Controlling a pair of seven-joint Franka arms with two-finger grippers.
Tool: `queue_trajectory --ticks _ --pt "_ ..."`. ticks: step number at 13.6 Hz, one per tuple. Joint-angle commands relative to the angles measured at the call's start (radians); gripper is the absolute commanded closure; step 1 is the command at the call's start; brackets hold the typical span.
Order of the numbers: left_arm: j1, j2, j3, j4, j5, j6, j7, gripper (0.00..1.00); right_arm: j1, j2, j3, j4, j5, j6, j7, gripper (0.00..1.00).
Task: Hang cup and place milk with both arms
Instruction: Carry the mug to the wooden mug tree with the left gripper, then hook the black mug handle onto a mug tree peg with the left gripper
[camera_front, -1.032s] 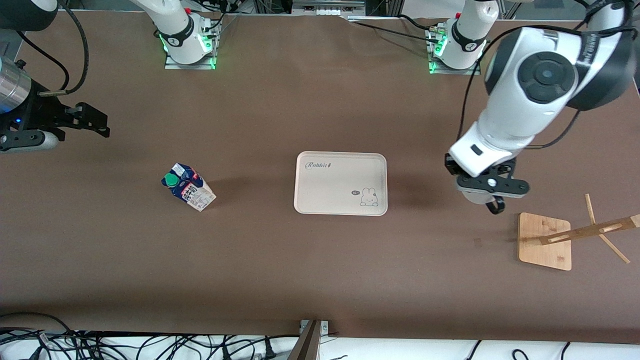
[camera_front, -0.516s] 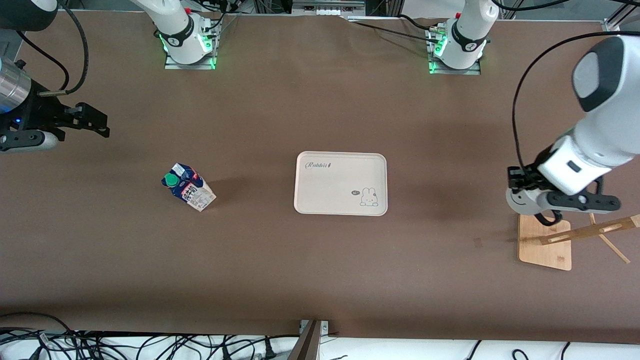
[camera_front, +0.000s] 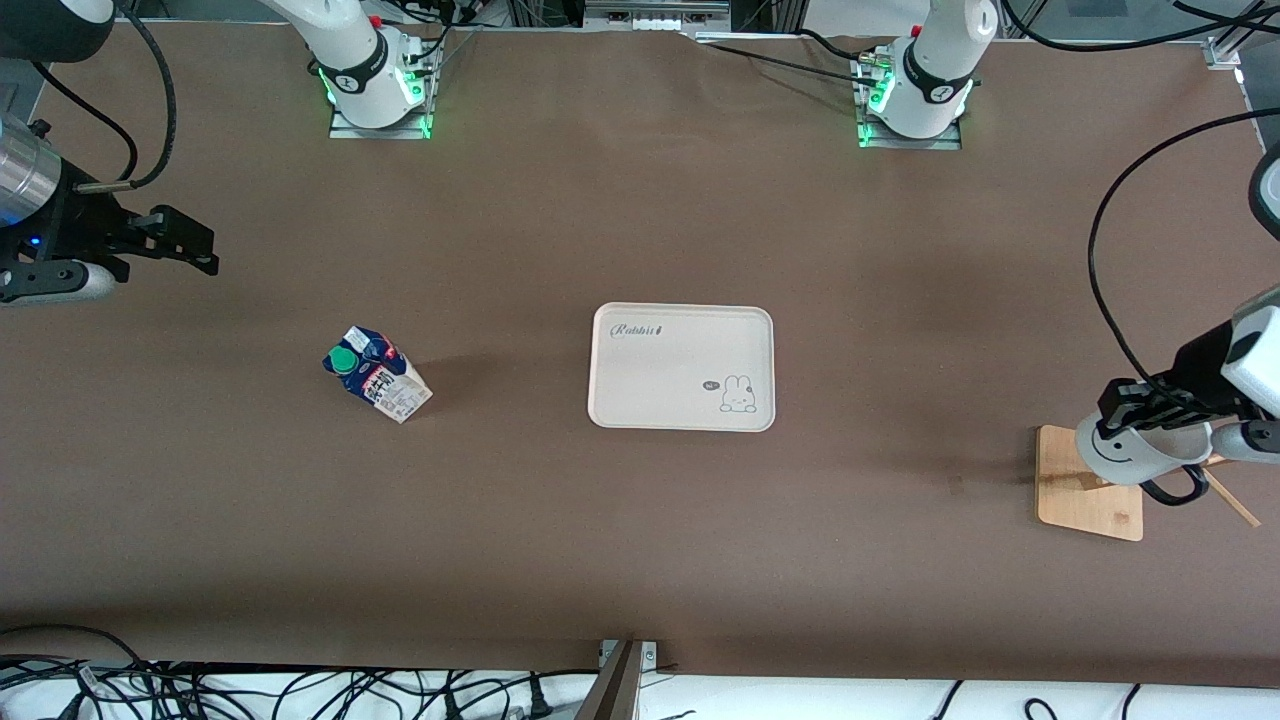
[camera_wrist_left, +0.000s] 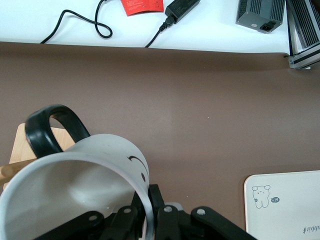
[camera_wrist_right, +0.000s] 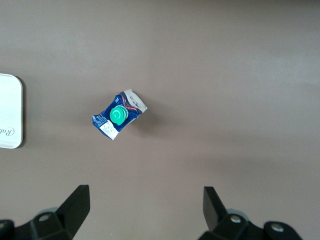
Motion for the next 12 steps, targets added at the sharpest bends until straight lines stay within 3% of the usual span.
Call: queue_trajectory --ticks 1,12 --pt "0.026 0.019 -0.011 0.034 -0.033 -0.003 0.062 1.0 0.003 -0.005 0.003 0.003 -0.015 0.001 0.014 0.0" --pt "0.072 -0.032 -0.011 -0.018 -0.08 -0.078 0.064 1.0 0.003 -0.005 0.001 0.003 -0.013 0.0 0.014 0.0"
